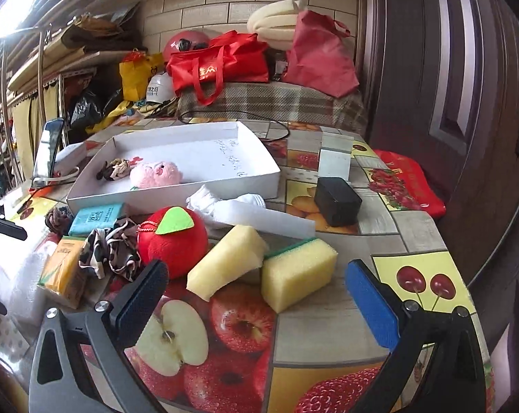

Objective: Organize soft objects
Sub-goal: 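Move both open tools back over the pile of soft objects, then grasp the white foam block with left tool while right grasps green-edged yellow sponge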

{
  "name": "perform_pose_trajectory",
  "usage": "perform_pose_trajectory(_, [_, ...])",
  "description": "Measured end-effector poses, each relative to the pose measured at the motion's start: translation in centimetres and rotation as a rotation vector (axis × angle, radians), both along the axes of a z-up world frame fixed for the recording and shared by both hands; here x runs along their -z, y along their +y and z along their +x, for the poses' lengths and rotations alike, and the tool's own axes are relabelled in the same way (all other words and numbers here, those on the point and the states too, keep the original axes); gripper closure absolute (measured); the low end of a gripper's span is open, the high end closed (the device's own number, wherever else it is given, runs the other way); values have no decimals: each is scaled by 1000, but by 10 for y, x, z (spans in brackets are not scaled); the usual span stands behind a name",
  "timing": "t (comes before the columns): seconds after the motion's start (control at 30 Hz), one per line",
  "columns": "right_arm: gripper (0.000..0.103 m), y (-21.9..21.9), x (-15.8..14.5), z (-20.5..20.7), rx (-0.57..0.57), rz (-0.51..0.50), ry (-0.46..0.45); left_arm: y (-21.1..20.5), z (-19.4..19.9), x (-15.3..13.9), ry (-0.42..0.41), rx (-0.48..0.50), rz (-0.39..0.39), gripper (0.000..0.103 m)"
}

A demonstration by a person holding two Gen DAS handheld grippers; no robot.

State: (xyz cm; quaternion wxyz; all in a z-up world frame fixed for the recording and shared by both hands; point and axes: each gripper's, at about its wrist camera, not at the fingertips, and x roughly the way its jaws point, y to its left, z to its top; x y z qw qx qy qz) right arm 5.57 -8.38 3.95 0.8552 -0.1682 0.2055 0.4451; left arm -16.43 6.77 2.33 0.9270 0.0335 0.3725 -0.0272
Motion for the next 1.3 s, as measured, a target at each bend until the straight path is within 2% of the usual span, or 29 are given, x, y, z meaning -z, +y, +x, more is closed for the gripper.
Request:
perform_pose_trajectory(0.13, [0,3,8,26,50,-71,64,2,1,4,38,10,-2,0])
perform_pose_trajectory(0.3, [0,-11,9,38,26,-122,44,6,7,9,78,24,-31,1])
perform_pose_trajectory(0.43, [0,1,15,55,-7,-165,66,7,9,11,92,2,-26,1])
perform_pose_trajectory(0.53, [11,17,21,66,-52,-195,107,8,11,13,102,-11,-22,1])
perform_pose_trajectory(0.57, [18,23,23,66,-65,-212,113,8,13,14,109,-14,-23,1])
perform_pose_trajectory(0.6, [35,28,26,67,-78,-230,117,9,15,16,120,-15,-26,1])
perform_pose_trajectory(0.63, [43,31,29,66,-88,-249,123,9,17,17,130,-17,-26,1])
perform_pose_trajectory(0.77, [46,30,28,59,-81,-251,91,8,20,18,131,-25,-18,3])
perform_pose_trajectory(0.9, [46,23,24,62,-57,-226,88,11,4,3,37,-40,-32,3])
perform_pose_trajectory(0.97, [46,20,23,65,-46,-214,106,13,-3,-1,17,-49,-42,3])
perform_pose_trajectory(1.07, [46,16,23,70,-38,-202,133,8,-8,-1,44,1,-18,3])
perform_pose_trajectory(1.2, [46,19,24,69,-40,-208,129,5,-12,-6,55,66,-50,3])
perform_pose_trajectory(1.3, [46,22,25,64,-48,-227,110,5,-6,-5,58,33,25,3])
